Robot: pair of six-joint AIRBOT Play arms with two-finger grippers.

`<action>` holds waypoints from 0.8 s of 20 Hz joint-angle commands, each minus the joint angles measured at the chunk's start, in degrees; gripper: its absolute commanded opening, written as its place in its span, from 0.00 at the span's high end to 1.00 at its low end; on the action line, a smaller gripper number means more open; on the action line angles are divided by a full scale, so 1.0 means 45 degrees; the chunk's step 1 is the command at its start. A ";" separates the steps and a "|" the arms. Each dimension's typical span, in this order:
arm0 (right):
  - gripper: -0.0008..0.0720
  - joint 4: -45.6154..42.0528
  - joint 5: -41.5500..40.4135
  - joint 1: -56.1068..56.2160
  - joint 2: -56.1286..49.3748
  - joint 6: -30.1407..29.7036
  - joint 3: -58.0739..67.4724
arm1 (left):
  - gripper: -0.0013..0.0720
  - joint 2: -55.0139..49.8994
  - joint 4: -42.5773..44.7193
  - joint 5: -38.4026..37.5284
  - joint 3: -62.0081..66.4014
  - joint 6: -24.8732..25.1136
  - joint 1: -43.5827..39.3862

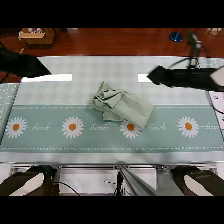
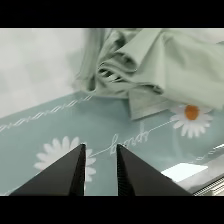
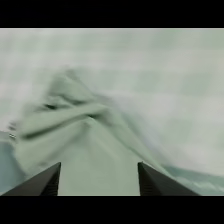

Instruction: Fold the shirts.

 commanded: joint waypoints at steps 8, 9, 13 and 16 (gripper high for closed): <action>0.18 0.1904 0.2948 -0.6489 0.1015 -0.1457 -0.5722 | 0.62 0.0010 0.1156 0.0646 -0.0918 0.0340 0.0010; 0.18 0.3099 0.2205 -0.6489 0.1015 -0.1622 -0.6402 | 0.62 0.0010 0.1248 0.0656 -0.0918 0.0340 0.0010; 0.18 0.4852 0.0044 -0.5702 0.0792 -0.1914 -0.8160 | 0.62 0.0010 0.1258 0.0733 -0.0918 0.0690 0.0010; 0.18 0.5197 -0.1049 -0.3993 0.0044 -0.1909 -0.8330 | 0.62 0.0010 0.1350 0.0738 -0.0918 0.0767 0.0010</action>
